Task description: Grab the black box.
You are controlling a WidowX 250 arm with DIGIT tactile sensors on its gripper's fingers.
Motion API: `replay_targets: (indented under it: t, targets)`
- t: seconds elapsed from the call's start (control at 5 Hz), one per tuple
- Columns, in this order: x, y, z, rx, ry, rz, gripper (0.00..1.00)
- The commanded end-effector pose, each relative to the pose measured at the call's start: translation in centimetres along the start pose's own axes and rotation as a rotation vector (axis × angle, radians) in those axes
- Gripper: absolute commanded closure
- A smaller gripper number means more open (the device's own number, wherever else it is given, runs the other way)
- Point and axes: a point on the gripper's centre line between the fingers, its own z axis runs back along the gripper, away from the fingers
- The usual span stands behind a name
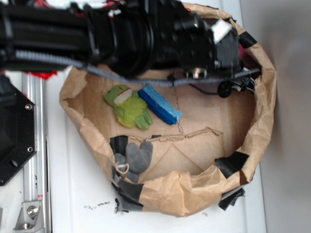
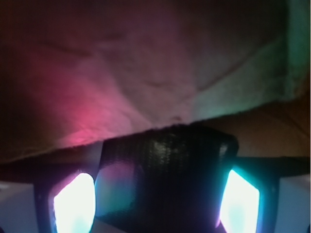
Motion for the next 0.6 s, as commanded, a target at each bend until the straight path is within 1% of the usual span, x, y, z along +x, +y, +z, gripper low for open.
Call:
replay_targets:
  t: [0.0,0.2,0.4]
  targets:
    - [-2.2,0.4,3.5,-0.114,0.156,-0.019,1.0]
    - [-3.7,-0.2,5.7,-0.184,0.196,-0.108,1.0]
    - [-4.7,-0.8,7.5,-0.244,0.182,-0.244,1.0]
